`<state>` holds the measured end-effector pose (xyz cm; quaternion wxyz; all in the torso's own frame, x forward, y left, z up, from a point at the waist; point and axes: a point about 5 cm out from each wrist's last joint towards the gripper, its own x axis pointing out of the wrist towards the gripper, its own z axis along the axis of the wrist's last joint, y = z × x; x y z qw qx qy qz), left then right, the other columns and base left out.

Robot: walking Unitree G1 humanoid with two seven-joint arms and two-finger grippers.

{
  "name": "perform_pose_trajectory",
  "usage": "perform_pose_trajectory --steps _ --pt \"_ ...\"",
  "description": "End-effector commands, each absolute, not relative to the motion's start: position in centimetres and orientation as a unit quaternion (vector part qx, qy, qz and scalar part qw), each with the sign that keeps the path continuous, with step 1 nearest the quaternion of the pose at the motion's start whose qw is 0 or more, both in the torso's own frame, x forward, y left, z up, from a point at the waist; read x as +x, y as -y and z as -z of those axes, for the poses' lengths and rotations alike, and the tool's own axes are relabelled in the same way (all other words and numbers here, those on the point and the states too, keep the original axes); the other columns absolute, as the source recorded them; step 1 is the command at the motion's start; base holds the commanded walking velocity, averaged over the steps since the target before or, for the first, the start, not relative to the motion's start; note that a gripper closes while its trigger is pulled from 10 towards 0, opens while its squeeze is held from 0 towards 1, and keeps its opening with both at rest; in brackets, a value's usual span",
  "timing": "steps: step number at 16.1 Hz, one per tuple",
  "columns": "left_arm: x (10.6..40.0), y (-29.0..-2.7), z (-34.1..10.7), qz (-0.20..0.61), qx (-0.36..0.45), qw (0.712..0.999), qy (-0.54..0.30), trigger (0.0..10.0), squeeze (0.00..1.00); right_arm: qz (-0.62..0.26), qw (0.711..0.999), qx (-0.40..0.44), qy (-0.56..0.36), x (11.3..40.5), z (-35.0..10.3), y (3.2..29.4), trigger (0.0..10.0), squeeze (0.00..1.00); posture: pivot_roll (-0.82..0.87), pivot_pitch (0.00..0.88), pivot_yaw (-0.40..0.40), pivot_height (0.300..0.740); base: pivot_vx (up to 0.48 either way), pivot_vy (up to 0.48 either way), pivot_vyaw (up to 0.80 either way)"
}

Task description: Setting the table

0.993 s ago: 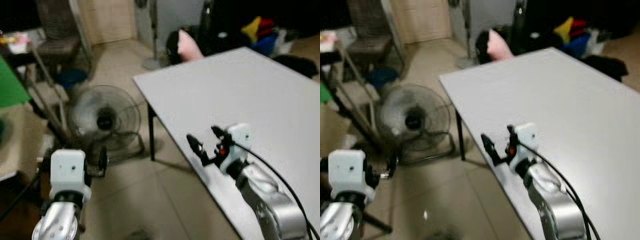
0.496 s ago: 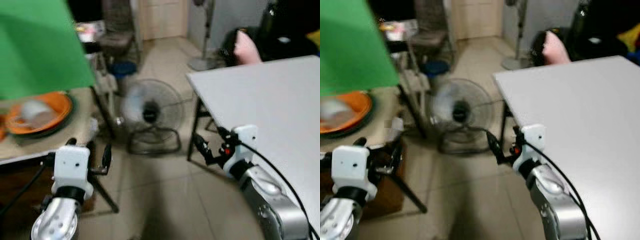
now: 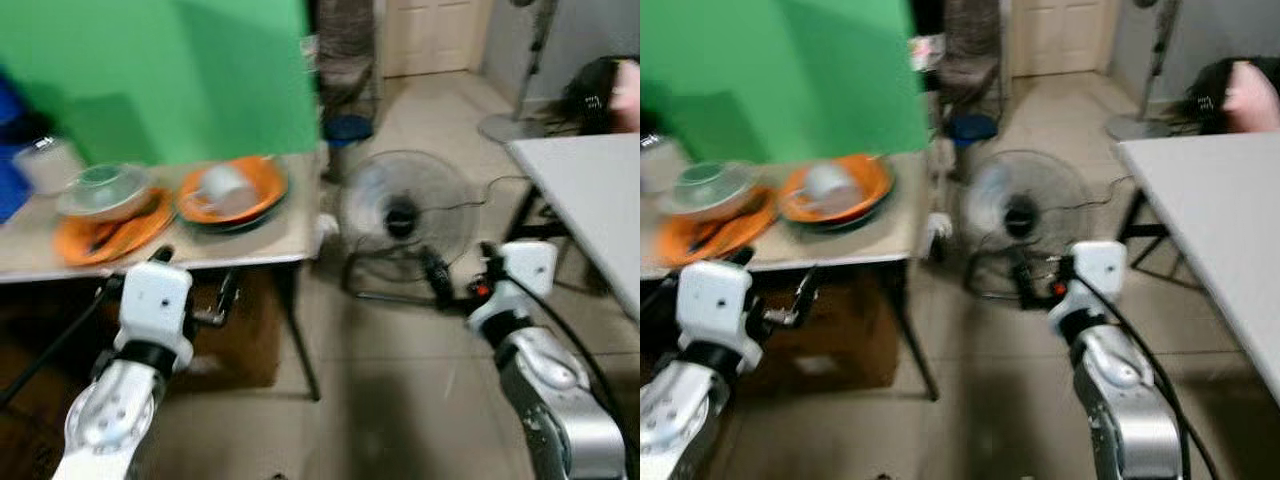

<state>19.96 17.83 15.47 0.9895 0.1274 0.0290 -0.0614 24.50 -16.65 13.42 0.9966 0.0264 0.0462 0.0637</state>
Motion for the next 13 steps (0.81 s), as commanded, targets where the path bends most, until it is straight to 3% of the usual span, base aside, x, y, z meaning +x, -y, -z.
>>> perform_pose_trajectory --steps 1,4,9,13 --pt "20.2 -18.2 -15.4 0.062 0.126 0.990 -0.030 10.0 0.00 -0.059 0.998 0.016 -0.022 24.9 -14.2 16.6 10.0 0.00 -0.10 0.000 0.133 0.740 0.000 0.281 0.00" --pt "20.8 -18.2 -15.5 0.063 0.122 0.990 -0.021 10.0 0.00 -0.043 0.999 -0.019 -0.014 25.4 -14.6 17.1 10.0 0.00 -0.10 0.000 0.125 0.740 0.000 0.285 0.00" --pt "19.9 -18.1 -15.4 0.026 0.080 0.996 -0.023 10.0 0.00 -0.120 0.990 0.055 -0.058 25.1 -14.0 15.3 10.0 0.00 -0.09 0.001 0.083 0.740 0.000 0.297 0.00" --pt "19.4 -18.0 -16.0 -0.004 0.060 0.998 -0.015 10.0 0.00 -0.163 0.983 0.047 -0.067 24.8 -13.8 13.9 10.0 0.00 -0.07 0.011 0.065 0.740 0.000 0.000 0.00"
